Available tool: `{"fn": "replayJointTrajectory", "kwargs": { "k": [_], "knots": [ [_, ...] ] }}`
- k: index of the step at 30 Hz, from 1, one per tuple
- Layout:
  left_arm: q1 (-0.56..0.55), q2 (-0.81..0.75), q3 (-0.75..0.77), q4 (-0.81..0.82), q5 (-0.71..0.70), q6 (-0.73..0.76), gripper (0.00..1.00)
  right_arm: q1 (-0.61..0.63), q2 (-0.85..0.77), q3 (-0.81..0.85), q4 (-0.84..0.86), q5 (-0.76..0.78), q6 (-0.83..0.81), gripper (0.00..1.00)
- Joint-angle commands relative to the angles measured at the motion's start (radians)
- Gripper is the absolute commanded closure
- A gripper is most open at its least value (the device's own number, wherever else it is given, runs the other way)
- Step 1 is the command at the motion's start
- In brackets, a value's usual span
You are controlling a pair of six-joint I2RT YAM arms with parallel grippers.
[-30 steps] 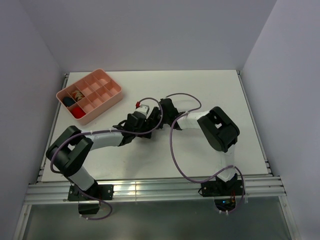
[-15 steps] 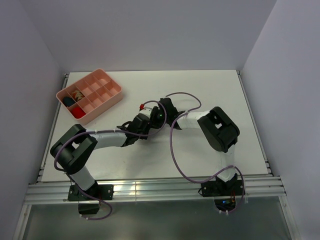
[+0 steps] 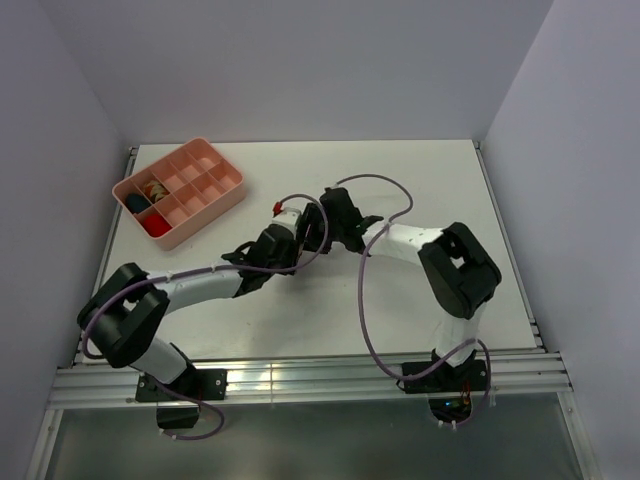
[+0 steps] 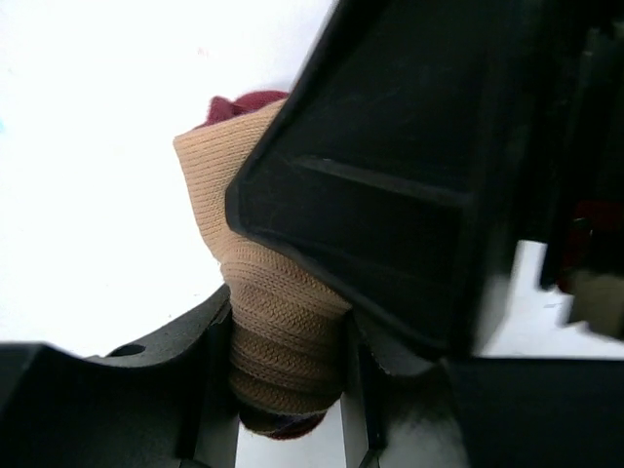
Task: Roll the socks
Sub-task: Pick up the sock at the center of the board.
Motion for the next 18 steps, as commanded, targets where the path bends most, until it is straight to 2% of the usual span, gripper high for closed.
{"fn": "replayJointTrajectory", "kwargs": {
  "k": [1,3,7,9,11,14,18],
  "knots": [
    [0.008,-0.085,0.002,-0.005,-0.026,-0.038,0.99,-0.017,-0.133,0.041,-0.097,0.047,-0.042,0.37],
    [0.012,-0.111,0.002,-0.016,-0.024,-0.045,0.99,-0.049,-0.173,0.058,-0.135,0.058,-0.042,0.27],
    [0.032,-0.151,0.013,-0.065,-0.027,-0.074,0.99,-0.128,-0.251,0.063,-0.201,0.067,-0.041,0.17],
    [0.063,-0.189,0.019,-0.065,-0.017,-0.105,0.99,-0.194,-0.319,0.04,-0.233,0.072,-0.048,0.15],
    [0.105,-0.232,0.037,-0.137,-0.039,-0.134,0.99,-0.242,-0.366,0.005,-0.267,0.077,-0.08,0.15],
    [0.148,-0.268,0.112,-0.244,-0.15,-0.153,0.99,-0.317,-0.472,-0.052,-0.299,0.104,-0.143,0.15],
    [0.233,-0.275,0.226,-0.341,-0.253,-0.127,0.99,-0.342,-0.609,-0.115,-0.342,0.165,-0.226,0.15]
  ]
}}
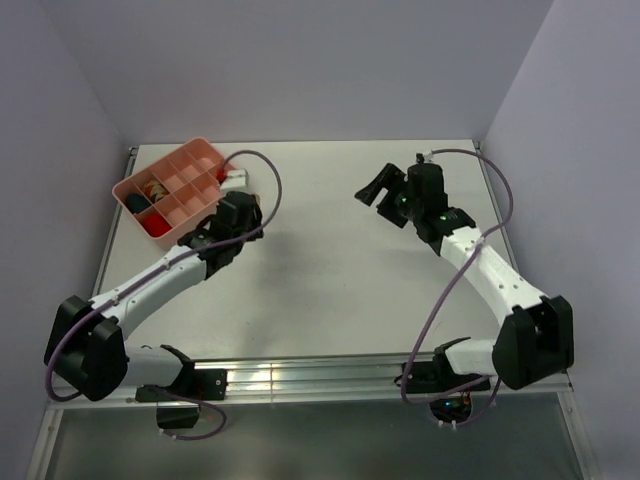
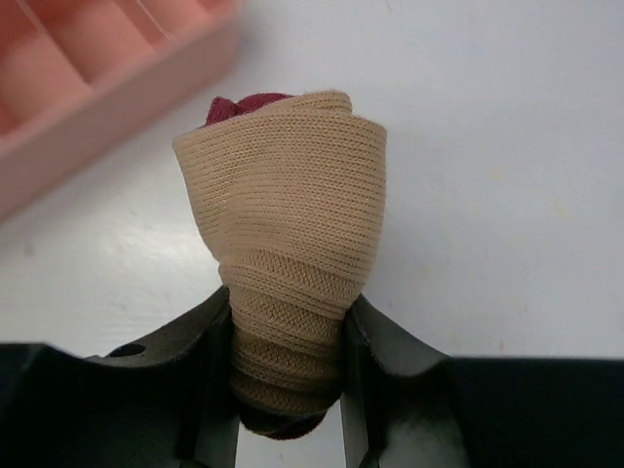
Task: Roll the socks
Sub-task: Pick up the sock at the center of the board, then place the sock in the storage box.
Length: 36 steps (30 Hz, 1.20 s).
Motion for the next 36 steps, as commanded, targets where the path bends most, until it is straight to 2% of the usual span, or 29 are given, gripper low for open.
{"fn": "replayJointTrajectory", "kwargs": {
  "k": [1,7,10,16,25,28,36],
  "knots": [
    [0.093,-0.04,0.114,-0.086,-0.131,-0.009,0.99,0.003,-0.102,-0.048,-0.079,0.061,-0.11,0.15],
    [0.299,0.012,0.184,-0.119,-0.104,-0.037,0.99,0.0,-0.208,-0.123,-0.104,0.063,-0.178,0.15],
    [0.403,0.078,0.245,-0.171,-0.027,-0.054,0.99,0.0,-0.219,-0.145,-0.096,0.003,-0.201,0.15],
    [0.532,0.196,0.351,-0.208,0.043,-0.066,1.0,0.0,-0.224,-0.214,-0.033,-0.104,-0.19,0.15],
    [0.592,0.346,0.454,-0.268,0.132,-0.075,0.99,0.0,-0.222,-0.254,-0.032,-0.126,-0.228,0.15],
    [0.624,0.392,0.496,-0.334,0.166,-0.075,1.0,0.0,-0.216,-0.257,-0.027,-0.136,-0.233,0.15],
    [0.683,0.394,0.524,-0.426,0.226,-0.058,1.0,-0.001,-0.202,-0.267,-0.013,-0.152,-0.238,0.15]
  ]
}}
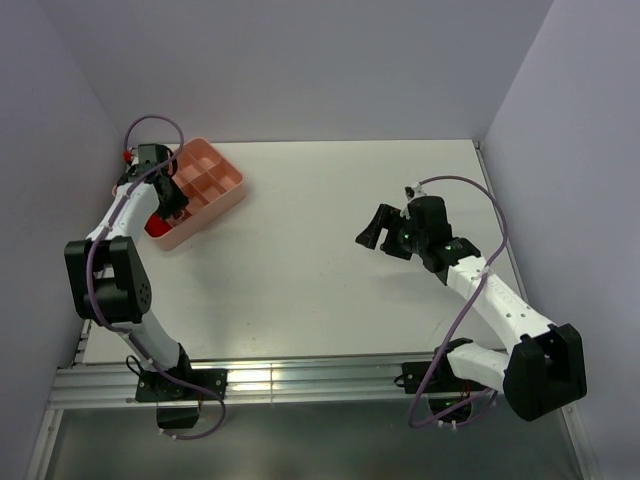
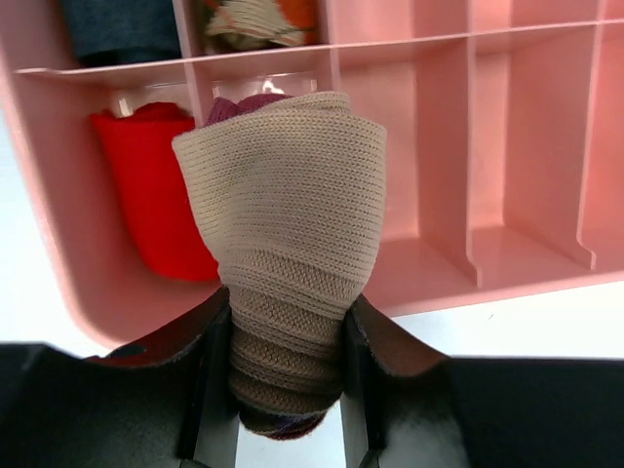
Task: Roll the socks
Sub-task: Place the sock in the storage box.
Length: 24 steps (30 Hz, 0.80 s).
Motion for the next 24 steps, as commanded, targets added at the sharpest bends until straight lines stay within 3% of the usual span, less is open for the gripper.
{"fn": "replayJointTrajectory", "kwargs": {
  "k": [1,14,24],
  "knots": [
    [0.031,-0.005,0.074,-0.056,0.047,0.014,1.0,0.0,-0.003,-0.01,0.051,-0.016,-0.02,0.15],
    [0.048,0.146,0.182,-0.11,0.11,0.06,0.99,0.0,0.018,-0.019,0.063,-0.034,-0.022,0.15],
    [0.053,0.192,0.173,-0.073,0.03,0.071,0.97,-0.001,0.043,-0.031,0.083,-0.073,-0.023,0.15]
  ]
}}
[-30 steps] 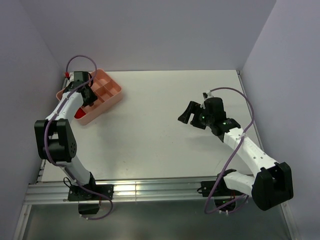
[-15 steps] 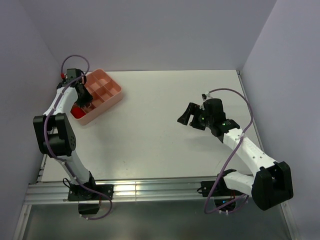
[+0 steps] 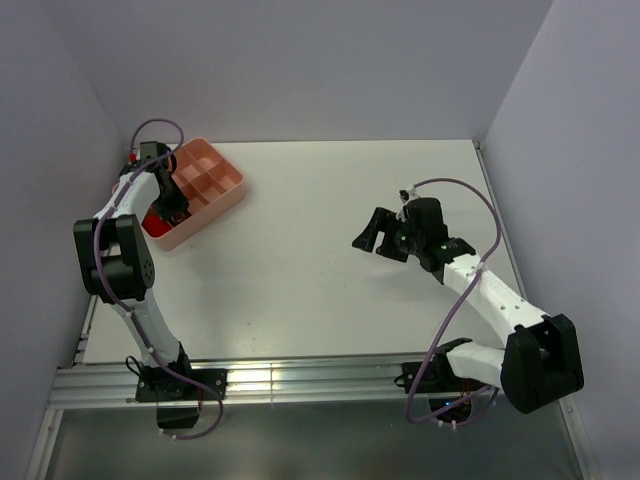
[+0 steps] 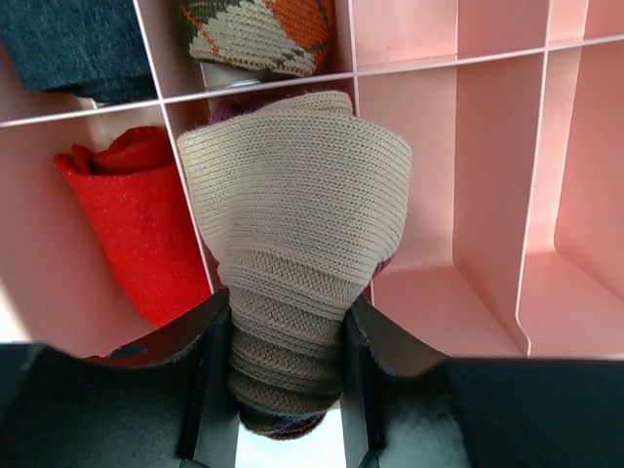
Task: Roll the socks
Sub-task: Place the sock in the storage box.
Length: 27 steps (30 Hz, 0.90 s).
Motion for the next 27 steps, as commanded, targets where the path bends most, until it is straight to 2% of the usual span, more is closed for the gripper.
{"fn": "replayJointTrajectory", "kwargs": {
  "k": [1,4,9,10,12,20,23,27],
  "knots": [
    [0.005,0.012,0.024,0.035,-0.04,0.018,0.94,-0.001,0.005,-0.01,0.042,-0.024,-0.013,0.15],
    [0.004,0.02,0.009,0.06,-0.042,0.023,0.89,-0.001,0.008,-0.012,0.045,-0.033,-0.018,0.15],
    [0.004,0.002,-0.008,0.072,-0.046,0.011,0.71,-0.001,0.01,-0.018,0.045,-0.036,-0.022,0.15],
    [0.004,-0.003,-0.01,0.072,-0.052,0.011,0.62,-0.003,0.011,-0.018,0.047,-0.04,-0.022,0.15],
    [0.004,-0.009,-0.01,0.068,-0.052,0.011,0.57,-0.001,0.014,-0.019,0.05,-0.043,-0.022,0.15],
    [0.004,-0.04,-0.028,0.071,-0.063,0.001,0.52,-0.001,0.024,-0.018,0.053,-0.059,-0.022,0.15],
    [0.005,-0.055,-0.031,0.069,-0.062,-0.003,0.41,-0.003,0.027,-0.015,0.048,-0.061,-0.024,0.15],
    [0.002,-0.08,-0.028,0.064,-0.068,-0.006,0.39,-0.001,0.028,-0.018,0.056,-0.07,-0.021,0.16]
  ]
}}
